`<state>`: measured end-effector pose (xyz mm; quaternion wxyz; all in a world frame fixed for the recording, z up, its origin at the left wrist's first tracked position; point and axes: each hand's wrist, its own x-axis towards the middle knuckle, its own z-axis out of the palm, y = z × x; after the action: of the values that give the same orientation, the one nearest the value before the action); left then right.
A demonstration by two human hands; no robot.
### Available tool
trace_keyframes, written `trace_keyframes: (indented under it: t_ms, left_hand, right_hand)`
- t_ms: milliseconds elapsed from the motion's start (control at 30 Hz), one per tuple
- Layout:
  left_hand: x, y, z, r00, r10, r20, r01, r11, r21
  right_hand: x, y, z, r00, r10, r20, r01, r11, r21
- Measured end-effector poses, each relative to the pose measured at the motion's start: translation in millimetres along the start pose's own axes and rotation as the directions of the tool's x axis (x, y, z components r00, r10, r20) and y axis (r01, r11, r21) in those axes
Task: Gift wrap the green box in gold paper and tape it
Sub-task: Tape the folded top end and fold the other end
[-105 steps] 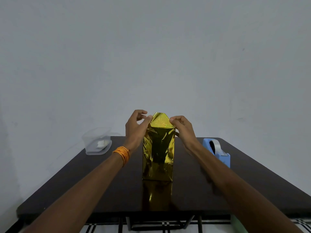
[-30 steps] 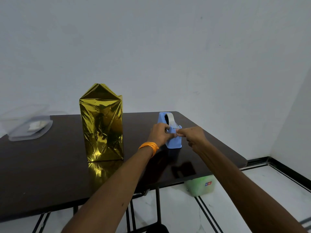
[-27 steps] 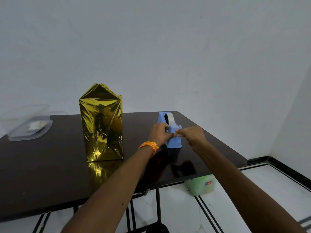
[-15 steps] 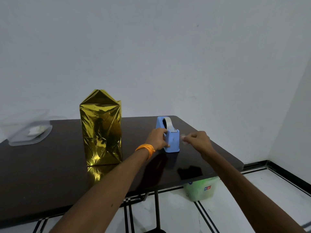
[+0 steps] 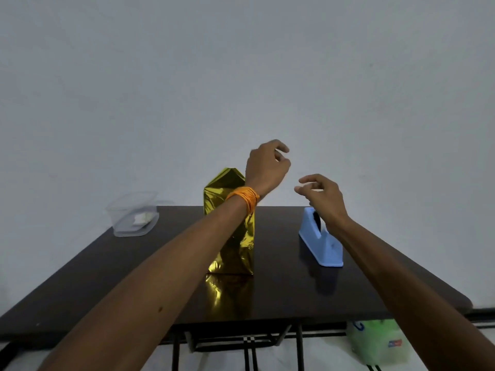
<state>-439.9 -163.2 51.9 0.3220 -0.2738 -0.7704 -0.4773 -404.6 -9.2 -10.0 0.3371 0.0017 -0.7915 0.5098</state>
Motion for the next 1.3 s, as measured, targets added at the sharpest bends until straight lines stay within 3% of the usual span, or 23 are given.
trace_keyframes:
  t_ms: [167, 267, 367, 500, 733, 1033, 1167, 1300]
  left_hand:
    - [19.0, -14.2, -56.4, 0.988, -0.038, -0.149, 0.028, 0.997, -0.071]
    - [14.8, -35.6, -85.4, 0.979, -0.107, -0.173, 0.095, 0.992, -0.078]
    - [-2.5, -57.1, -102.7, 0.972, -0.217, -0.091, 0.208, 0.973, -0.104]
    - [-25.5, -85.6, -106.2, 0.939, -0.317, 0.135, 0.332, 0.937, -0.106]
    - [-30.4, -102.9, -104.0, 0.967, -0.234, 0.103, 0.244, 0.964, -0.101]
    - [-28.4, -108.4, -97.8, 0.965, -0.248, 0.083, 0.257, 0.957, -0.135]
    - [-29.1, -108.1, -94.1, 0.961, -0.266, 0.079, 0.274, 0.953, -0.127]
    - [-26.5, -105.2, -87.3, 0.929, -0.369, 0.019, 0.367, 0.913, -0.180]
  right_hand:
    - [4.8, -30.9, 36.1, 0.991, -0.110, 0.079, 0.104, 0.992, 0.071]
    - [4.6, -49.7, 53.1, 0.958, -0.180, 0.225, 0.145, 0.976, 0.164]
    - [3.0, -63.9, 68.9, 0.917, -0.259, 0.304, 0.185, 0.950, 0.250]
    - [7.7, -71.2, 88.7, 0.915, -0.291, 0.278, 0.231, 0.945, 0.230]
    - [24.5, -63.9, 103.0, 0.943, -0.207, 0.262, 0.170, 0.973, 0.157]
    - [39.5, -49.8, 110.5, 0.934, -0.060, 0.351, 0.024, 0.994, 0.106]
    - [42.4, -45.8, 115.7, 0.934, 0.048, 0.353, -0.119, 0.976, 0.181]
    - [46.4, -33.6, 125.2, 0.930, 0.131, 0.343, -0.227, 0.939, 0.257]
